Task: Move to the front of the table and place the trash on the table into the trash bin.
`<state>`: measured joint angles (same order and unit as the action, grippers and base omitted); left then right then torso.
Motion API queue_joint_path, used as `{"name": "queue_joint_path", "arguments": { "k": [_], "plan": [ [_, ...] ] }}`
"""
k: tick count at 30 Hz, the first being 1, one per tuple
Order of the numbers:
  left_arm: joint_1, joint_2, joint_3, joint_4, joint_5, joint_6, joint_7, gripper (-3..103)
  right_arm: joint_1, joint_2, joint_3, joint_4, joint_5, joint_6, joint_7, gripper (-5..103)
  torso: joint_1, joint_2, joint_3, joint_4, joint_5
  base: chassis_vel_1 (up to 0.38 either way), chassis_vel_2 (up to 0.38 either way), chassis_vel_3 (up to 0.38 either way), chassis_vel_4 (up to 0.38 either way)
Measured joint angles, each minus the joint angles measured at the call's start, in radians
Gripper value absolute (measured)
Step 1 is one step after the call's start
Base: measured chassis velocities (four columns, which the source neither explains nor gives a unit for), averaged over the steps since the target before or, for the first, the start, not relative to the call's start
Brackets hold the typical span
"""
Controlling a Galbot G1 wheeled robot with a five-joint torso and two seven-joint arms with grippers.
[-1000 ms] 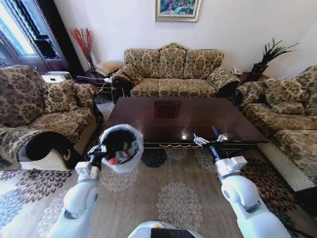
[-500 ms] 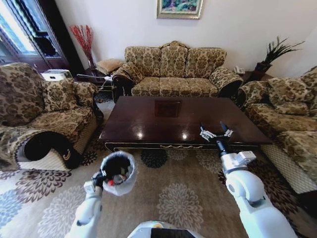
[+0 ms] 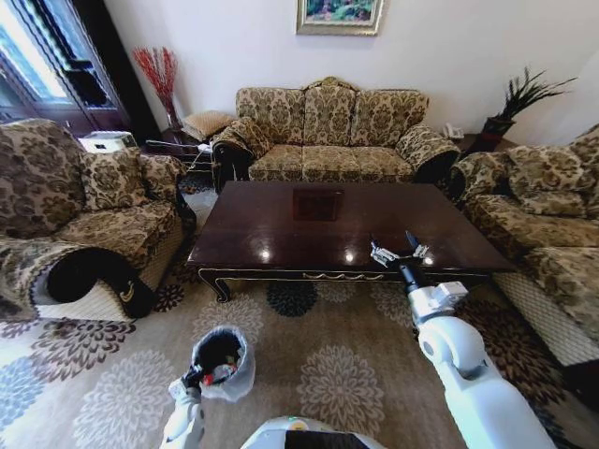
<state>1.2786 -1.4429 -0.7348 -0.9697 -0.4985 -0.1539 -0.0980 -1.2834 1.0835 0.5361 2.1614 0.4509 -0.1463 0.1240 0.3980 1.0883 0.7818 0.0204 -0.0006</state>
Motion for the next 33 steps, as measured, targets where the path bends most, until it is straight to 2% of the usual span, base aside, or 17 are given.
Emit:
{"name": "queue_joint_path", "arguments": {
  "k": [2,9,11,13,14,16,19,20,21,23,25,26,27,28,29,31,33],
  "plan": [
    [-0.028,-0.003,0.009,0.052,0.0,-0.025,0.002,3,-0.012,-0.001,0.011,-0.008,0.002,0.009,-0.005,100,0.0,0.0,0.0,0.0,0.0009,0.0,0.0,0.0,0.0],
    [-0.052,-0.016,0.017,0.087,0.01,-0.028,0.016,1,-0.017,0.001,0.015,-0.022,0.002,0.019,-0.015,100,0.0,0.0,0.0,0.0001,0.0006,0.0,0.0,0.0,0.0],
    [-0.059,-0.014,0.018,0.103,0.013,-0.031,0.021,11,-0.012,0.001,0.015,-0.029,0.003,0.021,-0.016,100,0.0,0.0,0.0,0.0003,0.0011,0.0,0.0,0.0,0.0],
    [-0.062,-0.013,0.017,0.11,0.013,-0.033,0.021,11,-0.011,0.001,0.015,-0.03,0.003,0.022,-0.017,100,0.0,0.0,0.0,0.0003,0.0009,0.0,0.0,0.0,0.0],
    [-0.07,-0.011,0.017,0.126,0.013,-0.037,0.023,22,-0.008,0.0,0.014,-0.034,0.003,0.023,-0.018,100,0.0,0.0,0.0,0.0003,0.0009,0.0,0.0,0.0,0.0],
    [-0.075,-0.008,0.017,0.138,0.013,-0.045,0.028,22,-0.005,0.0,0.014,-0.035,0.004,0.023,-0.019,100,0.0,0.0,0.0,0.0001,0.0009,0.0,0.0,0.0,0.0],
    [-0.065,-0.004,0.014,0.136,0.023,-0.064,0.039,38,0.005,-0.003,0.012,-0.037,0.009,0.024,-0.02,100,0.0,0.0,0.0,0.0003,0.0008,0.0,0.0,0.0,0.0],
    [-0.065,-0.004,0.014,0.136,0.023,-0.064,0.039,38,0.005,-0.003,0.012,-0.037,0.009,0.024,-0.02,100,0.0,0.0,0.0,0.0003,0.0008,0.0,0.0,0.0,0.0],
    [-0.059,-0.004,0.012,0.124,0.022,-0.065,0.039,43,0.007,-0.004,0.012,-0.037,0.01,0.024,-0.02,100,0.0,0.0,0.0,0.0003,0.0006,0.0,0.0,0.0,0.0],
    [-0.034,-0.002,0.004,0.069,0.013,-0.065,0.039,54,0.015,-0.007,0.011,-0.037,0.014,0.023,-0.02,100,0.0,0.0,0.0,0.0003,0.0006,0.0,0.0,0.0,0.0],
    [-0.023,0.002,-0.001,0.043,0.013,-0.065,0.039,54,0.018,-0.008,0.01,-0.036,0.015,0.023,-0.02,100,0.0,0.0,0.0,0.0002,0.0006,0.0,0.0,0.0,0.0],
    [-0.009,0.012,-0.009,0.001,0.015,-0.074,0.038,65,0.021,-0.009,0.009,-0.034,0.017,0.022,-0.02,100,0.0,0.0,0.0,0.0004,0.0007,0.0,0.0,0.0,0.0],
    [0.001,0.023,-0.017,-0.031,0.019,-0.09,0.035,70,0.022,-0.01,0.008,-0.031,0.018,0.021,-0.02,100,0.0,0.0,0.0,0.0003,0.0008,0.0,0.0,0.0,0.0],
    [0.001,0.023,-0.017,-0.031,0.019,-0.09,0.035,70,0.022,-0.01,0.008,-0.031,0.018,0.021,-0.02,100,0.0,0.0,0.0,0.0003,0.0008,0.0,0.0,0.0,0.0],
    [0.008,0.032,-0.025,-0.055,0.026,-0.106,0.03,76,0.022,-0.01,0.007,-0.028,0.018,0.021,-0.02,100,0.0,0.0,0.0,0.0003,0.0007,0.0,0.0,0.0,0.0],
    [0.015,0.042,-0.034,-0.083,0.033,-0.118,0.026,76,0.021,-0.011,0.007,-0.025,0.019,0.02,-0.02,100,0.0,0.0,0.0,0.0003,0.0005,0.0,0.0,0.0,0.0],
    [0.036,0.054,-0.054,-0.149,0.047,-0.118,0.025,86,0.016,-0.013,0.007,-0.018,0.02,0.019,-0.02,100,0.0,0.0,0.0,0.0003,0.0006,0.0,0.0,0.0,0.0]
  ]
}}
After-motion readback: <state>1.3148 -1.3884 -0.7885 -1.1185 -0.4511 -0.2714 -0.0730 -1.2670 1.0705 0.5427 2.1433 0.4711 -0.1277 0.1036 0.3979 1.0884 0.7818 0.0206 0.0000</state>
